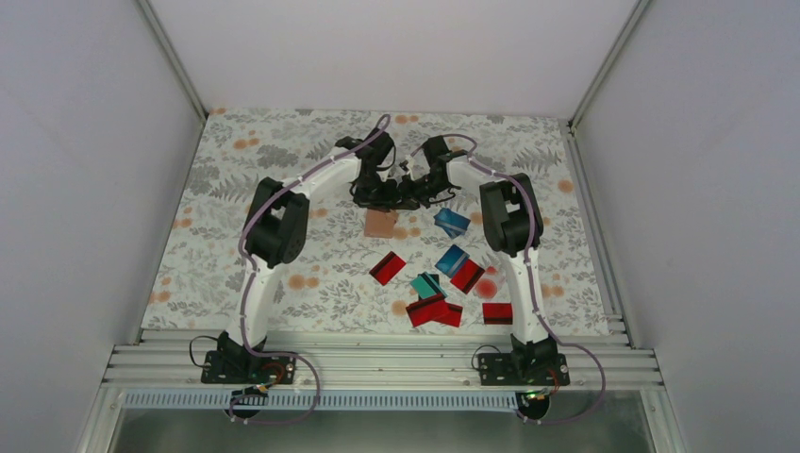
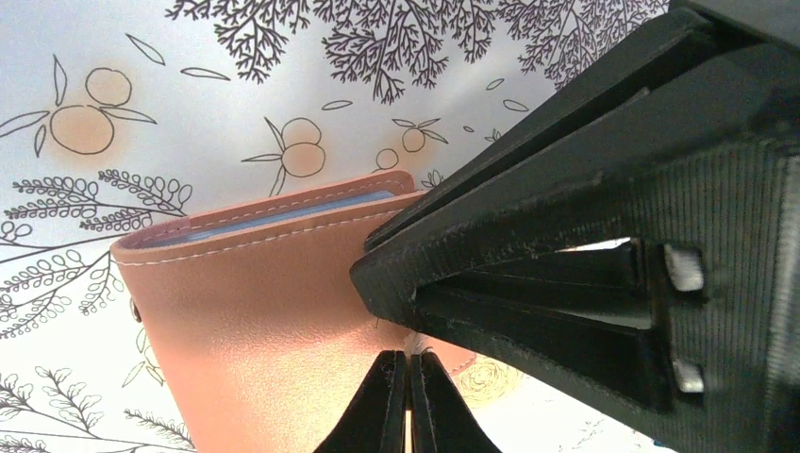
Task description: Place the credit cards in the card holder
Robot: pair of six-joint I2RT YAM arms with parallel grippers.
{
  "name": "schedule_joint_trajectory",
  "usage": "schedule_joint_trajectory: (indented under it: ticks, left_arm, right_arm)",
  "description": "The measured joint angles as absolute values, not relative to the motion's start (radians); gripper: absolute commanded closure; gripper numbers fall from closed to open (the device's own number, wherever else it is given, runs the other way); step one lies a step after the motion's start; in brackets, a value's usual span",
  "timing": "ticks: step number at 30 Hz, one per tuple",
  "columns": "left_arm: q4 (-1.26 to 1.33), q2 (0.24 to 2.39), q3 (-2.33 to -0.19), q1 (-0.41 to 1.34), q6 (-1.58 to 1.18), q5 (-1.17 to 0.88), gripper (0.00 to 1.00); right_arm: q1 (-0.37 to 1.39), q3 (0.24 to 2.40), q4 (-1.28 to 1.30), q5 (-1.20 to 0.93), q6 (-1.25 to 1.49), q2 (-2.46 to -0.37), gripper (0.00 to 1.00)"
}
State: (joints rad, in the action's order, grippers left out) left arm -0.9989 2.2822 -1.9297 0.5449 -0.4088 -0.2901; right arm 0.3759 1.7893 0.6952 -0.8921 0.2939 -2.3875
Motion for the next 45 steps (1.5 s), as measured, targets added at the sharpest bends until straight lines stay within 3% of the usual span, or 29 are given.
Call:
schedule_joint_trajectory:
  ticks: [45]
  left_arm:
    - [-0.968,2.237,-1.823,0.539,-0.435,-0.296,0.98]
  right_arm:
    - [0.376,1.798,0.704,-0.898,0.294,-2.394,0.96]
